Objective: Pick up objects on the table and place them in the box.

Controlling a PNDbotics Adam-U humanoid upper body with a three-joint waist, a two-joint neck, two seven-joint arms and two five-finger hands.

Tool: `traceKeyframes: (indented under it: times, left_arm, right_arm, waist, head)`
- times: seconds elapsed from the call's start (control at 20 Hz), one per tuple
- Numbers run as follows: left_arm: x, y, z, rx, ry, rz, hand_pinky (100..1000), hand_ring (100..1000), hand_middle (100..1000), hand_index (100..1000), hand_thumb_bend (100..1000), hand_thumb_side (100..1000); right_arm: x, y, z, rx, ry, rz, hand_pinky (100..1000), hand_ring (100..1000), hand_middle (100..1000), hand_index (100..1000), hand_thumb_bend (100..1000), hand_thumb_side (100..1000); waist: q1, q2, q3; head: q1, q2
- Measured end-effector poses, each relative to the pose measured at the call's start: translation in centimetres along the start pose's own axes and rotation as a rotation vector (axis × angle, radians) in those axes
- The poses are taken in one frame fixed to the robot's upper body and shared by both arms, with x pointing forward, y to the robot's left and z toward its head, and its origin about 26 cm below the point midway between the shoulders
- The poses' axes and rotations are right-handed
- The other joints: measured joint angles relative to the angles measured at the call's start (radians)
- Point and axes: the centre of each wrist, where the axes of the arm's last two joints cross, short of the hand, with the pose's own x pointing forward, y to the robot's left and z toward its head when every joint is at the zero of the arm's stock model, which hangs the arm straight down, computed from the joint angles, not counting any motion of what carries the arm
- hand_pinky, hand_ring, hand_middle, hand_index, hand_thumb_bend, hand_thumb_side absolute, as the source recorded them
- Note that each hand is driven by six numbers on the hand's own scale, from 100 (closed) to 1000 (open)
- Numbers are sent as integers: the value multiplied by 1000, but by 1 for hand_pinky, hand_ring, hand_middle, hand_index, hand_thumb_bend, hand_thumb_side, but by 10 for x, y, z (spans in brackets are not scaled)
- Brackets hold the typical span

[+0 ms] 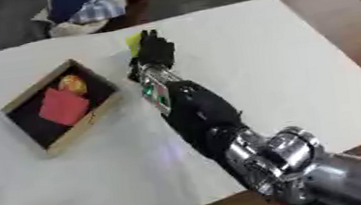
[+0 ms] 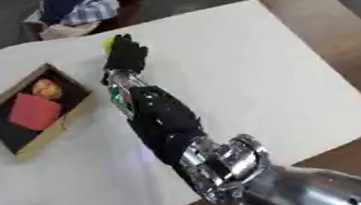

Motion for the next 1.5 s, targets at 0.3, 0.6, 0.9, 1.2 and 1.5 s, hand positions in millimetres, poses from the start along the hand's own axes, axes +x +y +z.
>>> traceKeyframes:
  times: [0.3,0.6,0.9,1.2,1.5]
  left_arm:
    - [0,0,0,0,0,0,631,524,524,751,100,913]
    - [0,0,0,4,-1,0,631,524,524,750,100,914]
    - [0,1,0,10,-3,0,632,524,527,750,100,915]
    - [0,2,0,14,-2,-1,632,523,528,750,100,914]
    - [0,2,0,14,-2,-1,633,522,528,750,100,915]
  right_arm:
    - [15,-19,-4,-14,-173,-45,693,615,786,955,100,263]
    - [33,-44,-6,112,-555,-87,702,630,798,967,100,274]
    - [47,-46,4,246,-865,-60,715,656,817,973,100,293]
    - [57,-30,22,333,-1006,-13,757,733,858,979,100,358]
    - [69,-21,37,312,-1037,45,872,880,958,1000,100,675]
  waist:
    - [0,0,-16]
    - [0,0,-44]
    - [0,0,-61]
    - [0,0,-66]
    - [0,0,-65]
  head:
    - [1,0]
    - [13,0]
    - [23,-1]
    - [24,-1]
    - [23,-1]
